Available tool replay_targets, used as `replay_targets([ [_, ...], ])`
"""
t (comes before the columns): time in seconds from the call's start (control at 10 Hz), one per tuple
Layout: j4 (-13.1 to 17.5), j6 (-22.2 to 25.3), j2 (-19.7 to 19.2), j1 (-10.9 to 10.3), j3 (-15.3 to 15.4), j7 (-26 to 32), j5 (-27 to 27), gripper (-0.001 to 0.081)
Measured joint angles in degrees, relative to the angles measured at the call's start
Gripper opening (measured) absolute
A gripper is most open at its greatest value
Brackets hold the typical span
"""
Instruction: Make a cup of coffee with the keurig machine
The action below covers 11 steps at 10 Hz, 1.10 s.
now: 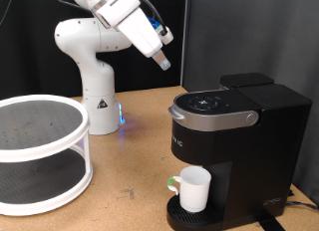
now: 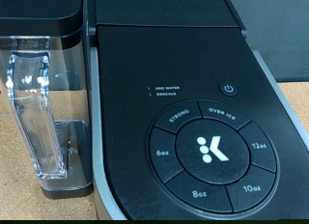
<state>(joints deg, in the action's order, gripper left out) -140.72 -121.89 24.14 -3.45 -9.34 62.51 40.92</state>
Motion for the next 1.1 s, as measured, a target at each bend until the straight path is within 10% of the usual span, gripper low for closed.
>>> replay_targets([
  [0.4,1.5,0.0,0.3,-1.0,0.4,3.6,1.9,0.0803],
  [1.1,14.9,4.4,-4.7,-1.3,8.1,-5.3,-13.2,0.0803],
])
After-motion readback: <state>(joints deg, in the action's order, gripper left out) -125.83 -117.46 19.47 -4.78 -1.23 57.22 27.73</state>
